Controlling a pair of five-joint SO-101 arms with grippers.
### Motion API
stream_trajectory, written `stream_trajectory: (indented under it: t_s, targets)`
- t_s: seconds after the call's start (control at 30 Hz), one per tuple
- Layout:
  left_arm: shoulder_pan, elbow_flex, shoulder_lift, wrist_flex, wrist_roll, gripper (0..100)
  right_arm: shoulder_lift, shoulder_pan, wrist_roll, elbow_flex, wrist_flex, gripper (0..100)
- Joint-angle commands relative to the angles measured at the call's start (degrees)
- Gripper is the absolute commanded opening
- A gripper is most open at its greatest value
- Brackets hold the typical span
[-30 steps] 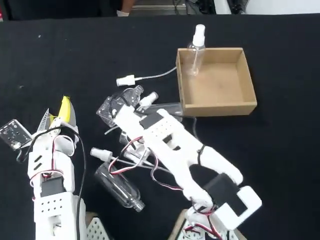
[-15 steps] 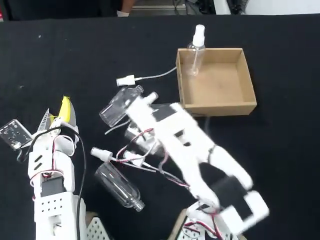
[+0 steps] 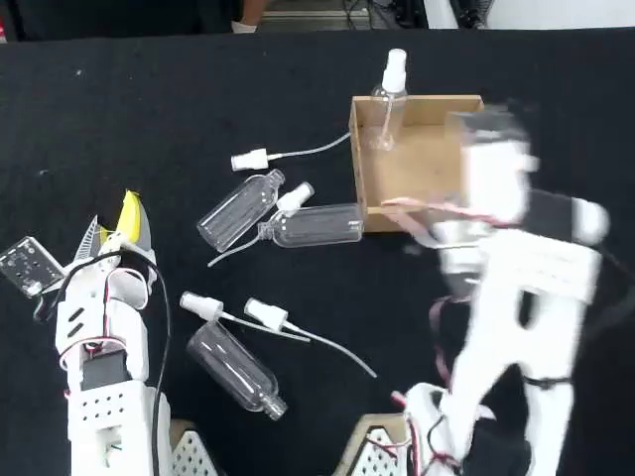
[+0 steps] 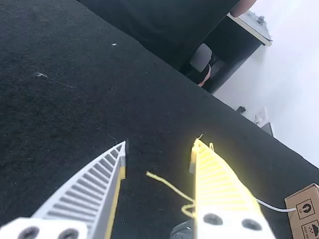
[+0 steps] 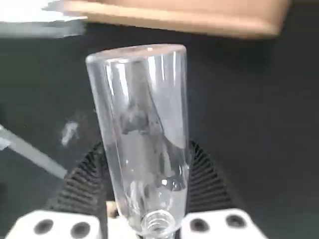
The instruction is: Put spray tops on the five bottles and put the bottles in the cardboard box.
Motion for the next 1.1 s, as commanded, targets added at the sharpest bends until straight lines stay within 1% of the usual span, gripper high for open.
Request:
stream_trajectory:
  t_s: [0.0, 0.07, 0.13, 0.17, 0.3, 0.37, 0.47, 0.57, 0.67, 0.8, 0.93, 1.0, 1.03, 1.07]
  targets:
    - [-0.57, -2.24, -0.7, -0.79, 0.44, 21, 3.38, 22.59, 3.25, 1.27, -7.91, 4.1]
    - [-0.57, -2.24, -0.7, -0.79, 0.44, 21, 6.9, 27.96, 2.73, 2.59, -12.4, 4.4]
    - [-0.48, -2.24, -0.7, -0.79, 0.44, 21, 10.95, 30.15, 1.93, 4.0, -16.0, 4.4]
    - [-0.48, -2.24, -0.7, -0.79, 0.44, 21, 13.05, 30.33, 0.18, 4.53, -17.23, 4.4]
    - [-0.48, -2.15, -0.7, -0.79, 0.44, 21, 21.14, 27.52, -9.49, 5.23, -21.8, 4.4]
    - [-0.48, -2.15, -0.7, -0.79, 0.44, 21, 24.13, 25.76, -13.01, 5.32, -22.86, 6.3]
    - [-0.48, -2.15, -0.7, -0.79, 0.35, 21, 26.59, 22.42, -15.03, 5.14, -22.68, 15.2]
    - [-0.48, -2.07, -0.7, -0.79, 0.35, 21, 26.42, 20.04, -14.95, 4.97, -22.59, 22.6]
    - [-0.48, -2.07, -0.7, -0.79, 0.35, 21, 24.4, 18.29, -13.54, 5.32, -21.8, 23.5]
    - [-0.48, -2.15, -0.7, -0.79, 0.35, 21, 20.09, 16.79, -10.99, 4.97, -16.35, 23.8]
    - [-0.48, -2.15, -0.7, -0.88, 0.35, 21, 14.99, 18.02, -8.35, 4.97, -13.89, 23.7]
    - [-0.48, -2.15, -0.7, -0.79, 0.35, 21, 12.09, 19.69, -4.31, 4.97, -13.89, 23.6]
    - [-0.48, -2.15, -0.7, -0.79, 0.35, 21, 10.77, 20.22, -0.35, 4.97, -13.98, 23.6]
    - [-0.48, -2.15, -0.7, -0.79, 0.35, 21, 9.71, 20.31, 5.45, 5.05, -13.98, 23.6]
